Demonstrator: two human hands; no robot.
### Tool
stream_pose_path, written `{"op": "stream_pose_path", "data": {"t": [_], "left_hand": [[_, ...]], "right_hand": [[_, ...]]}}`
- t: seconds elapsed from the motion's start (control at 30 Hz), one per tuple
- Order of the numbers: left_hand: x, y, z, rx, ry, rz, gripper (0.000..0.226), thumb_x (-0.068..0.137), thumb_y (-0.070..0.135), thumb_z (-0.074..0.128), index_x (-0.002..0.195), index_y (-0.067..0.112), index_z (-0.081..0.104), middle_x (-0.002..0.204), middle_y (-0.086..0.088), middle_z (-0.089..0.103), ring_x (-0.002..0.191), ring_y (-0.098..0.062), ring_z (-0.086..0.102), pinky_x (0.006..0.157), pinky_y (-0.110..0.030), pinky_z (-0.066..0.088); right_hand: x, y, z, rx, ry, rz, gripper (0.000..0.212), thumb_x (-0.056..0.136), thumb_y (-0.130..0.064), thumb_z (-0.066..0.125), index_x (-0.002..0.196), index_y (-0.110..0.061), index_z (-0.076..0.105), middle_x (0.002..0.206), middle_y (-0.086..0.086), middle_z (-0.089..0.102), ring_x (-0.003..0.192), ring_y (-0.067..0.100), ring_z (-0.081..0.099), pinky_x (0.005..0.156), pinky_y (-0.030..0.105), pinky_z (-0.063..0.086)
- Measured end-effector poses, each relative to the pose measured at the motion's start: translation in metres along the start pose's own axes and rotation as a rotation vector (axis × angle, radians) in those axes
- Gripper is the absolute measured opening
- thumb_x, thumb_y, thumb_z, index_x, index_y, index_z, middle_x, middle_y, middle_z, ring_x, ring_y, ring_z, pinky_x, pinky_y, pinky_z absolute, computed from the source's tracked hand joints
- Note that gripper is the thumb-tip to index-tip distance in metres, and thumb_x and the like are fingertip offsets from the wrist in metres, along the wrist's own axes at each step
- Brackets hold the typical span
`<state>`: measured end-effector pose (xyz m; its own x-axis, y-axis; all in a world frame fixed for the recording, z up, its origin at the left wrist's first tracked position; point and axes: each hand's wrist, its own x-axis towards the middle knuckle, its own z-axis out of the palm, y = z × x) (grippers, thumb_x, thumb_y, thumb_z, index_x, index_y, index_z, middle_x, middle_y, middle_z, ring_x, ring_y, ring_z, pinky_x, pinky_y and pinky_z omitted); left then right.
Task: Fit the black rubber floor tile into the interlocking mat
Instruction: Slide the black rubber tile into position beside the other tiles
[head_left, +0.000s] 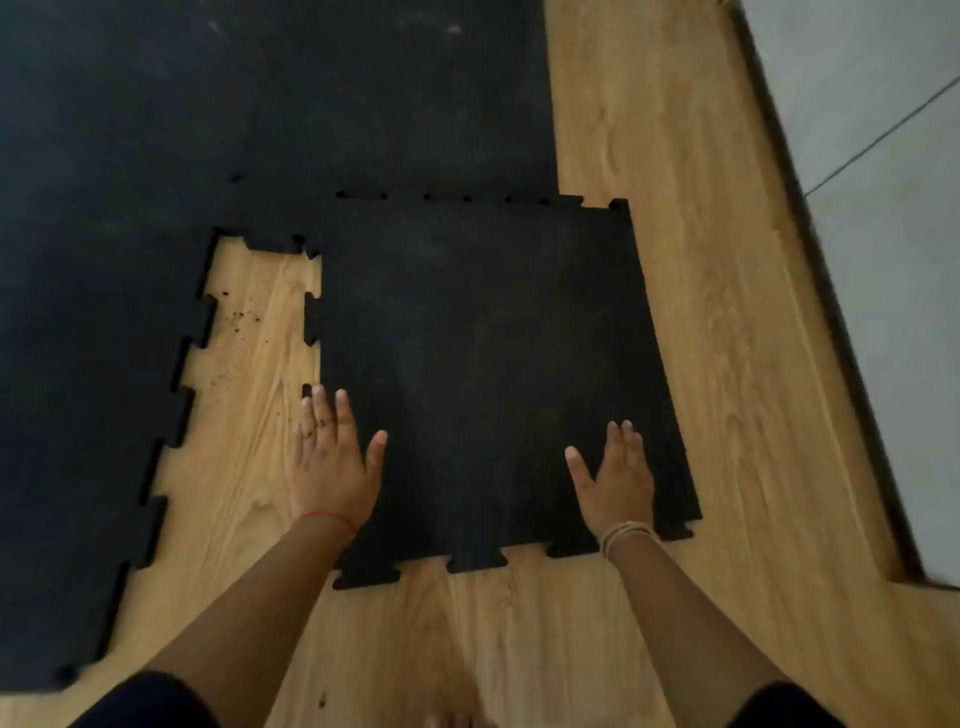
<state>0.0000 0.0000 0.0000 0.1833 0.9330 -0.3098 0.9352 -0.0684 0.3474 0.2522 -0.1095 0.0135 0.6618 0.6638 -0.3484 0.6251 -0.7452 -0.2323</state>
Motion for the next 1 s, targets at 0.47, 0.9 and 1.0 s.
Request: {"op": "stream_pose_path", "data": {"t": [0.47,0.9,1.0], "left_hand": [[0.010,-0.012,0.041,0.034,0.104,-0.192,0.076,0.093,0.050,0.024,0.144,0.003,-0.007,0.154,-0.017,-0.010,0.142,-0.027,-0.010,0.115,-0.038,-0.002],[0.034,-0.027,0.027,-0.253,0.208,-0.285,0.072,0.094,0.041,0.036,0.145,0.006,0.001,0.156,-0.011,0.000,0.143,-0.022,0.000,0.115,-0.033,0.003],[0.052,-0.031,0.004,-0.388,0.191,-0.381,0.078,0.089,0.041,0.048,0.146,0.005,0.008,0.154,-0.013,0.011,0.141,-0.027,0.009,0.116,-0.039,0.011]], "right_hand": [[0.076,0.048,0.010,0.125,0.167,0.188,0.111,0.072,-0.067,0.058,0.148,-0.008,0.004,0.157,0.014,0.007,0.143,0.029,0.007,0.115,0.041,0.006],[0.068,0.058,0.030,0.376,0.160,0.190,0.118,0.061,-0.049,0.079,0.148,-0.013,0.009,0.155,0.013,0.016,0.140,0.032,0.019,0.114,0.048,0.016],[0.055,0.056,0.043,0.433,0.150,0.189,0.120,0.060,-0.049,0.080,0.149,-0.015,0.007,0.156,0.011,0.014,0.141,0.031,0.016,0.115,0.048,0.014]]}}
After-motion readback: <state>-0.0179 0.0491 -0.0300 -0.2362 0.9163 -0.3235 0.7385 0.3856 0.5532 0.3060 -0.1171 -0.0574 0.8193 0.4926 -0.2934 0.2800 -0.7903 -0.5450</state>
